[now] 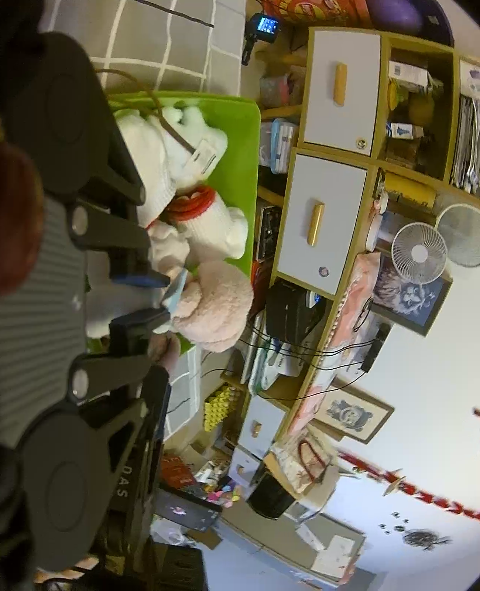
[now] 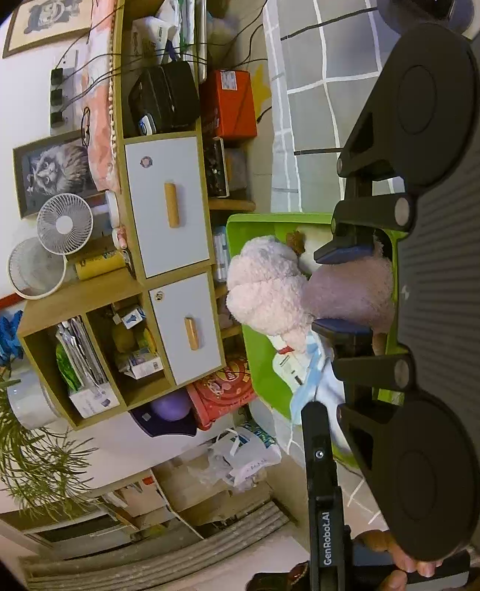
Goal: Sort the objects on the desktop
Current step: 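Carry both plushes over the basin, lower them in and open both tools, then grasp white glove with left tool while right tool grasps yellow burger plush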
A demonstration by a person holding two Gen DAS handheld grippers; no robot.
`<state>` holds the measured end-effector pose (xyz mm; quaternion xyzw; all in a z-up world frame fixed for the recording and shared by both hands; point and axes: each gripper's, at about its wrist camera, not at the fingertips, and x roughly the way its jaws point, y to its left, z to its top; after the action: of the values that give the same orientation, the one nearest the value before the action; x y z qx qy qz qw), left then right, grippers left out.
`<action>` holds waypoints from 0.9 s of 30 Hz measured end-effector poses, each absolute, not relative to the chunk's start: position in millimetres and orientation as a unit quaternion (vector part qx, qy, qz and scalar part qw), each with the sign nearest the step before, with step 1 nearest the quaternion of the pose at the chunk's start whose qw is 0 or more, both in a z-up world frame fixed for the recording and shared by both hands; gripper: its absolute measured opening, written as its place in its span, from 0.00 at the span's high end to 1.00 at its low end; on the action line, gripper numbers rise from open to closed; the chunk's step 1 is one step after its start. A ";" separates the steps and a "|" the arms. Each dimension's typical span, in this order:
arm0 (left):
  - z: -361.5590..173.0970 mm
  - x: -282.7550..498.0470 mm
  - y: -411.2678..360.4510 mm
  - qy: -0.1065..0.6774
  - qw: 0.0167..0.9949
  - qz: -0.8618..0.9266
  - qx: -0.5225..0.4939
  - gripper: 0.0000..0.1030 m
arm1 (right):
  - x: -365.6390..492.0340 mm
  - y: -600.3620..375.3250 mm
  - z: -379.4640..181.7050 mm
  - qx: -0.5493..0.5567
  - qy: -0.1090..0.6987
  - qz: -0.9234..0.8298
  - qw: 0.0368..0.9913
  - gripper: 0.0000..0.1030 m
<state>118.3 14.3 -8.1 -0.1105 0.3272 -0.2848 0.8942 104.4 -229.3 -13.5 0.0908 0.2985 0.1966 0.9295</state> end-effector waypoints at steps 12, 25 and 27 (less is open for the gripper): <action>-14.2 116.8 1.8 0.343 0.885 -0.297 -0.102 0.85 | 105.1 -228.1 -20.8 0.087 0.310 0.198 0.926 0.65; 11.7 75.1 8.5 0.388 0.884 -0.261 -0.022 0.06 | 44.1 -248.1 -13.8 0.119 0.372 0.247 0.887 0.23; 10.2 65.2 13.2 0.403 0.879 -0.256 -0.016 0.02 | 28.8 -249.2 -16.0 0.131 0.388 0.259 0.875 0.20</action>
<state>65.2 13.2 10.2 -0.0159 0.4025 -0.2560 0.8788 28.8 -249.2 -16.0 0.1306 0.3882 0.2592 0.8747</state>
